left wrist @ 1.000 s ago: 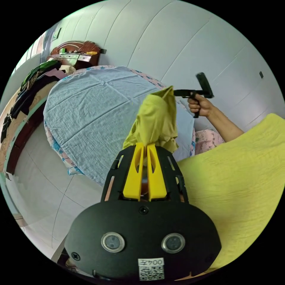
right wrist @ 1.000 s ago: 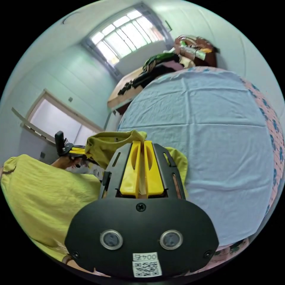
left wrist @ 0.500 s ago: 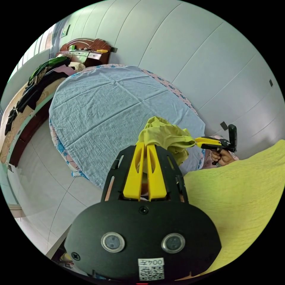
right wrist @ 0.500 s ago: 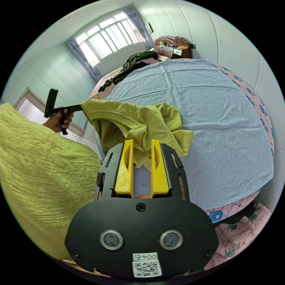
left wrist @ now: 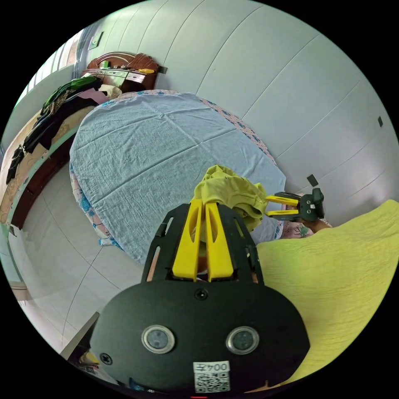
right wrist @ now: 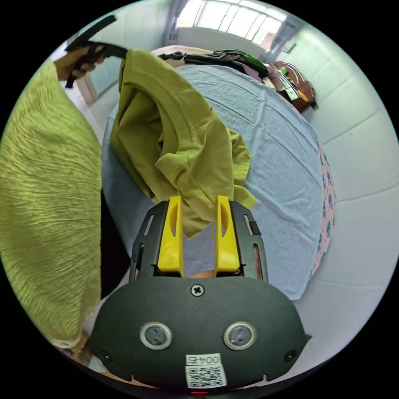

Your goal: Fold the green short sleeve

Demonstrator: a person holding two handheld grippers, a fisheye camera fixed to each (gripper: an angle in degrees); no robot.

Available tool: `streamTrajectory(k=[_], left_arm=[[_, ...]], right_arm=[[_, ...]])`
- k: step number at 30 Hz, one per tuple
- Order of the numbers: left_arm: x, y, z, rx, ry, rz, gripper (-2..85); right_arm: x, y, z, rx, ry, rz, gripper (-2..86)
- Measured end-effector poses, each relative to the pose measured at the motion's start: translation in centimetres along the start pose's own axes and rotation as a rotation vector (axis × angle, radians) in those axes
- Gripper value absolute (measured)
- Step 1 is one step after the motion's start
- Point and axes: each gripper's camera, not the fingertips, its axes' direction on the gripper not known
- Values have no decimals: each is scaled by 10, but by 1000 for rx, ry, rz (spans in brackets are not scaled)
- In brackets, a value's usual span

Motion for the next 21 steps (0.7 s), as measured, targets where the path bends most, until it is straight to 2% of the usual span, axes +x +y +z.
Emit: streamTrajectory(k=[6, 10, 15, 21], left_arm=[[1, 0, -9, 5, -8, 3, 5], [3, -3, -16, 17, -14, 9, 5], [5, -7, -29, 45, -20, 19, 5], [21, -38, -78, 199, -9, 122, 4]], right_arm=[[-14, -15, 8, -74, 120, -235, 107], [-9, -21, 1, -74, 119, -309, 23], [43, -20, -33, -12, -31, -129, 2], [138, -3, -124, 274, -132, 212, -5]])
